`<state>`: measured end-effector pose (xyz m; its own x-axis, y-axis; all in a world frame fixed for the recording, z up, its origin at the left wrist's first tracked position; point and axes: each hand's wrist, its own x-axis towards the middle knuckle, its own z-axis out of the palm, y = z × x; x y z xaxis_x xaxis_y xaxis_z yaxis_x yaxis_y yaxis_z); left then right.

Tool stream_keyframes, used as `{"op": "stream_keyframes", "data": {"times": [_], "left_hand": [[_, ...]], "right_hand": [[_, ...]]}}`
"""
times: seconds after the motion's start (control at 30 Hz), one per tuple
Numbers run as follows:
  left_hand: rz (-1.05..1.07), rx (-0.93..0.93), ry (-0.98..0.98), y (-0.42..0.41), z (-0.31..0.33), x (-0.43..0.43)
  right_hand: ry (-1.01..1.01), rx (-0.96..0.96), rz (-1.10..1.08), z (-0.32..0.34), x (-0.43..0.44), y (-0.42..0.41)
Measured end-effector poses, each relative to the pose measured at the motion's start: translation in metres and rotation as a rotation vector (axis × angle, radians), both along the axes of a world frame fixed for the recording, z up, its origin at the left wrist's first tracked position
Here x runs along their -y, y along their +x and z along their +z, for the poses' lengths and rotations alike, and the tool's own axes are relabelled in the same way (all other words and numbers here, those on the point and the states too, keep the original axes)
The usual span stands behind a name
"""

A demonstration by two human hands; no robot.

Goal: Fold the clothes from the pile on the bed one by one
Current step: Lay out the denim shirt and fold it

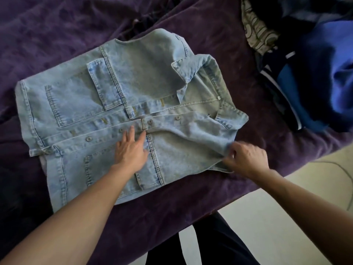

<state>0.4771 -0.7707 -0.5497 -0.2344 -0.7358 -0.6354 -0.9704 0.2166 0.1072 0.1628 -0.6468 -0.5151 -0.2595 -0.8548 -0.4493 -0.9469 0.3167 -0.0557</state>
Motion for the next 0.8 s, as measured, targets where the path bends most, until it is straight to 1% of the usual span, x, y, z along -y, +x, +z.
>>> {"op": "stream_keyframes", "data": {"times": [0.07, 0.1, 0.13, 0.2, 0.23, 0.27, 0.33, 0.4, 0.43, 0.5, 0.57, 0.6, 0.67, 0.73, 0.8], "left_hand": [[0.031, 0.003, 0.044, 0.009, -0.005, -0.001], [0.042, 0.003, 0.056, 0.013, -0.007, -0.003], [0.045, 0.0, 0.057, 0.019, -0.009, -0.008], [0.043, -0.027, 0.022, 0.032, -0.012, -0.023], [0.035, -0.046, -0.004, 0.04, -0.012, -0.032], [0.017, -0.062, -0.021, 0.049, -0.012, -0.043], [-0.05, -0.059, -0.019, 0.072, -0.011, -0.07], [-0.134, 0.018, 0.003, 0.095, -0.012, -0.098], [-0.149, 0.081, 0.004, 0.107, -0.013, -0.11], [-0.083, 0.229, -0.019, 0.125, -0.015, -0.123], [0.001, 0.319, -0.064, 0.136, -0.017, -0.121], [0.012, 0.324, -0.077, 0.139, -0.017, -0.12], [0.031, 0.275, -0.081, 0.144, -0.015, -0.118], [0.095, 0.211, -0.075, 0.149, -0.008, -0.122], [0.13, 0.166, -0.054, 0.156, 0.004, -0.127]], "right_hand": [[-0.293, 0.059, 0.082, 0.002, 0.022, 0.012], [-0.335, 0.076, 0.15, 0.001, 0.031, 0.018], [-0.267, 0.087, 0.216, -0.003, 0.037, 0.021], [0.021, 0.076, 0.35, -0.011, 0.039, 0.023], [0.12, 0.059, 0.42, -0.012, 0.037, 0.023], [0.162, 0.055, 0.489, -0.011, 0.033, 0.023], [0.117, 0.077, 0.668, -0.011, 0.02, 0.025], [0.067, 0.069, 0.823, -0.014, 0.004, 0.031], [0.077, 0.046, 0.853, -0.017, -0.004, 0.034], [0.068, -0.02, 0.791, -0.024, -0.01, 0.039], [-0.008, -0.079, 0.713, -0.032, -0.006, 0.039], [-0.055, -0.091, 0.699, -0.036, -0.003, 0.037], [-0.118, -0.059, 0.695, -0.036, 0.005, 0.033], [-0.111, 0.032, 0.661, -0.03, 0.012, 0.031], [-0.043, 0.126, 0.559, -0.016, 0.019, 0.03]]}}
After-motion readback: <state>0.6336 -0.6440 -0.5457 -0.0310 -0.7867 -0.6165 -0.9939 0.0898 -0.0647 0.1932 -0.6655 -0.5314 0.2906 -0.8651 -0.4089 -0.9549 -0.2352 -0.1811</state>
